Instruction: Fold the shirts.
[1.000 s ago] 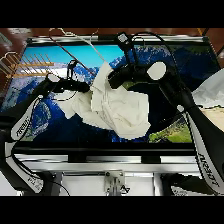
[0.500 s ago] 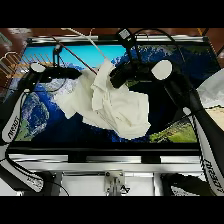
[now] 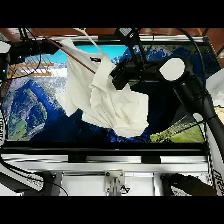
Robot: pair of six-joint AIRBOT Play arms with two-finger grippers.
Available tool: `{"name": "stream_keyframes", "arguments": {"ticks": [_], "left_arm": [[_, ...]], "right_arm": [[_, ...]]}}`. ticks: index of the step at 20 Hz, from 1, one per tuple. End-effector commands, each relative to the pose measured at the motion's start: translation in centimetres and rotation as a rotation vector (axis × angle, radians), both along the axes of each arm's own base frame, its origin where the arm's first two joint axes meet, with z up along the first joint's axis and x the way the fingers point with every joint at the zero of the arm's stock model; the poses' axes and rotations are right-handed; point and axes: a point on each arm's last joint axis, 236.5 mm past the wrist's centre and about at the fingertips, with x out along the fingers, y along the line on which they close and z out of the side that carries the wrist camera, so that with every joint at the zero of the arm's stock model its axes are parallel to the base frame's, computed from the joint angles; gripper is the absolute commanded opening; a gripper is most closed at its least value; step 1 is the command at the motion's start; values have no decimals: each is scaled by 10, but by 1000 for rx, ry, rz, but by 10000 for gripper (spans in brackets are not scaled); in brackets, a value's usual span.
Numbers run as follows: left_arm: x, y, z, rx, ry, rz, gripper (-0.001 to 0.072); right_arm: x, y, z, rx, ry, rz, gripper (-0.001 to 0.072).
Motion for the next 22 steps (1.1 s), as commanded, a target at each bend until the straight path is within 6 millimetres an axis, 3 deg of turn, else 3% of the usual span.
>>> {"name": "stream_keyframes", "arguments": {"ticks": [1, 7, 10, 16, 22], "left_arm": [[-3, 12, 25, -14, -28, 16, 51], [-5, 41, 40, -132, -12, 65, 51], [-7, 47, 65, -250, -47, 57, 51], [-20, 38, 89, -272, -82, -13, 51], [-36, 23, 92, -313, -50, -100, 51]], "right_arm": [[0, -2, 11, 2, -44, -1, 107], [-8, -10, 31, -12, -105, 4, 107], [-8, -20, 20, -62, -74, -23, 107], [1, -35, 10, -147, -95, -60, 107], [15, -51, 3, -232, -142, -99, 107]]}}
